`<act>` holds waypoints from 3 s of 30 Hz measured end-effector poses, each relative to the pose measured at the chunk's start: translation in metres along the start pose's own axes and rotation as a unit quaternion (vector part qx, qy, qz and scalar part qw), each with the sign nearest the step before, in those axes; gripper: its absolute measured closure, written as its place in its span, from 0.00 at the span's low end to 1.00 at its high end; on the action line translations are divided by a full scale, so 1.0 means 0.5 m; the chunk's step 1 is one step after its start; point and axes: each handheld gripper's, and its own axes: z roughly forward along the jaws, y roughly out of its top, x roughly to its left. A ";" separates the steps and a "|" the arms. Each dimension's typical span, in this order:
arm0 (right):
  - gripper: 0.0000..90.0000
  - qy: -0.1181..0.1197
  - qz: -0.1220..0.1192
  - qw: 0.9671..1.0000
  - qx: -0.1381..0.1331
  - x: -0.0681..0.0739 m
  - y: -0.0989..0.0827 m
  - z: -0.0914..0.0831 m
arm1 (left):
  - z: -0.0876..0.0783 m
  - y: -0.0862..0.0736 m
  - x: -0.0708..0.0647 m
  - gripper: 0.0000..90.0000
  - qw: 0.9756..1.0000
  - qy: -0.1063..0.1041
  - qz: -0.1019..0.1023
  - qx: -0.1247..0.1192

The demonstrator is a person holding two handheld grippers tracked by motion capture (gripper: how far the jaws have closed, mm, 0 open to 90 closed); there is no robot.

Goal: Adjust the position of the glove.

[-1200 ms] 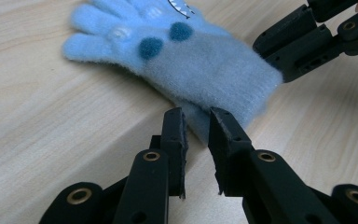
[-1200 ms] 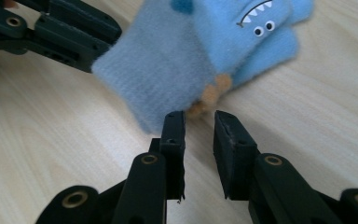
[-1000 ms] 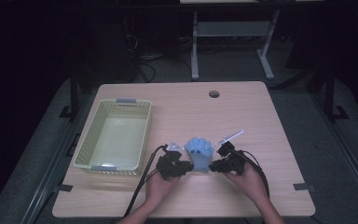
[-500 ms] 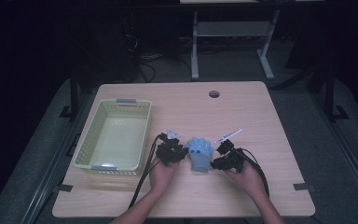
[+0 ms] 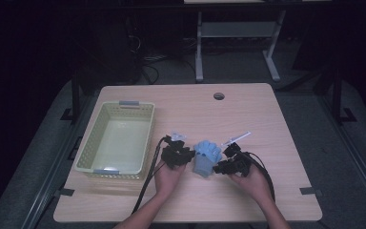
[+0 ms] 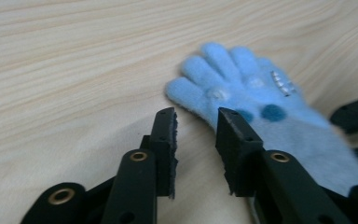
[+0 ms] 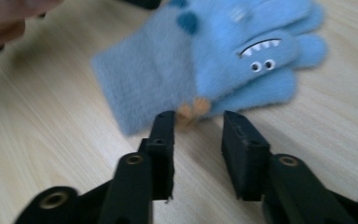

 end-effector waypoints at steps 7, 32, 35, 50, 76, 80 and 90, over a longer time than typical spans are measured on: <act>0.56 0.056 0.090 0.992 -0.065 -0.026 -0.018 -0.007 | -0.013 -0.002 0.013 0.62 0.993 -0.092 -0.066 0.019; 0.56 0.090 0.187 0.974 -0.092 -0.040 -0.029 0.020 | 0.002 -0.036 0.001 0.54 0.968 -0.196 -0.137 0.072; 0.54 0.093 0.189 0.973 -0.091 -0.032 -0.036 0.013 | -0.003 -0.040 0.001 0.52 0.967 -0.199 -0.143 0.073; 0.65 0.131 0.224 0.961 -0.099 -0.020 -0.054 0.038 | -0.002 -0.056 0.000 0.61 0.961 -0.213 -0.156 0.081; 0.83 0.123 0.168 0.971 -0.122 -0.004 -0.028 0.029 | 0.006 -0.056 0.018 0.78 0.949 -0.254 -0.178 0.047; 0.83 0.120 0.153 0.972 -0.135 0.006 -0.018 0.010 | -0.011 -0.044 0.014 0.78 0.951 -0.257 -0.169 0.032; 0.83 0.110 0.114 0.975 -0.158 0.035 0.015 -0.040 | -0.065 -0.003 0.007 0.78 0.957 -0.258 -0.135 0.006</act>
